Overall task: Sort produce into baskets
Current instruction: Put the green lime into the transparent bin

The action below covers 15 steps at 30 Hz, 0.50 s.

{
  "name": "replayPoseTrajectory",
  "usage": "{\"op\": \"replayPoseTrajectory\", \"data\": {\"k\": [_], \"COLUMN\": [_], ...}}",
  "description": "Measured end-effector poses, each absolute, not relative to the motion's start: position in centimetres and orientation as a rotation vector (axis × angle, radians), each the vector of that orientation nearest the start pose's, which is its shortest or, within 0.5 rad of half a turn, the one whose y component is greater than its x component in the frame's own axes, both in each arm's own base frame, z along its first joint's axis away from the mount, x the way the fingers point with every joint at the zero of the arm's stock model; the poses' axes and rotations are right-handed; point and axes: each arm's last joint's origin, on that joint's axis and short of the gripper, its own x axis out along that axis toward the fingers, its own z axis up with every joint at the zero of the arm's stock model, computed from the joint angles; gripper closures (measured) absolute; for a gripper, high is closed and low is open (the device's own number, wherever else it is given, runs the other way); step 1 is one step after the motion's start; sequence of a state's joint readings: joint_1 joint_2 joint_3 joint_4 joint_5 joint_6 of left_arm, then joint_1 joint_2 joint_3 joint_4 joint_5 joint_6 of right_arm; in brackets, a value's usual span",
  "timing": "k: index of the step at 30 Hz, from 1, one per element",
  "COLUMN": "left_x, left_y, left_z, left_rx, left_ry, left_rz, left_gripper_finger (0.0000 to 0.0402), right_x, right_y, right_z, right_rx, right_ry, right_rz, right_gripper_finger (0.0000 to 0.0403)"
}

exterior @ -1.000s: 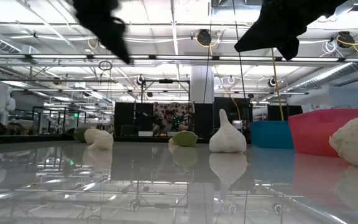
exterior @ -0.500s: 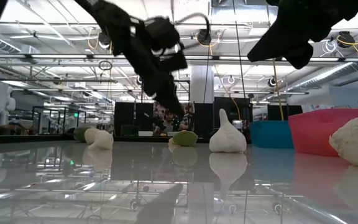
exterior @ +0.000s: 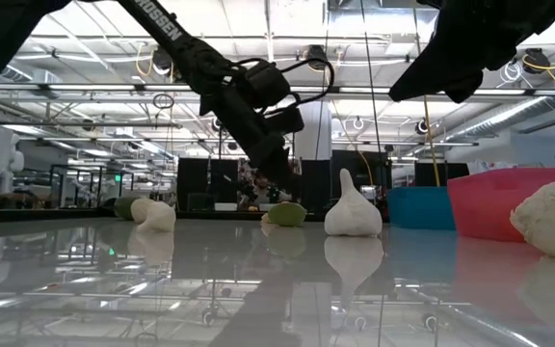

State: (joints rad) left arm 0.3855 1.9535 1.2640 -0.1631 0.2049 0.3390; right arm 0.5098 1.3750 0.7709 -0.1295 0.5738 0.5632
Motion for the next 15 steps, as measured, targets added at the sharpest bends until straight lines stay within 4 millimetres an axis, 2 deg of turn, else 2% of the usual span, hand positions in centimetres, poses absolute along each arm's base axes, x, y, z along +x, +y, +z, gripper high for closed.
{"op": "replayPoseTrajectory", "data": {"k": [15], "left_x": [37.9], "left_y": [15.2], "left_z": [14.1], "left_rx": [-0.029], "left_ry": [0.931], "left_rz": [0.015], "left_gripper_finger": [0.0151], "right_x": [24.6], "right_y": [11.8], "right_z": [21.1], "right_rx": [0.206], "right_ry": [0.581], "right_rz": [-0.253], "right_gripper_finger": [0.0403]}}
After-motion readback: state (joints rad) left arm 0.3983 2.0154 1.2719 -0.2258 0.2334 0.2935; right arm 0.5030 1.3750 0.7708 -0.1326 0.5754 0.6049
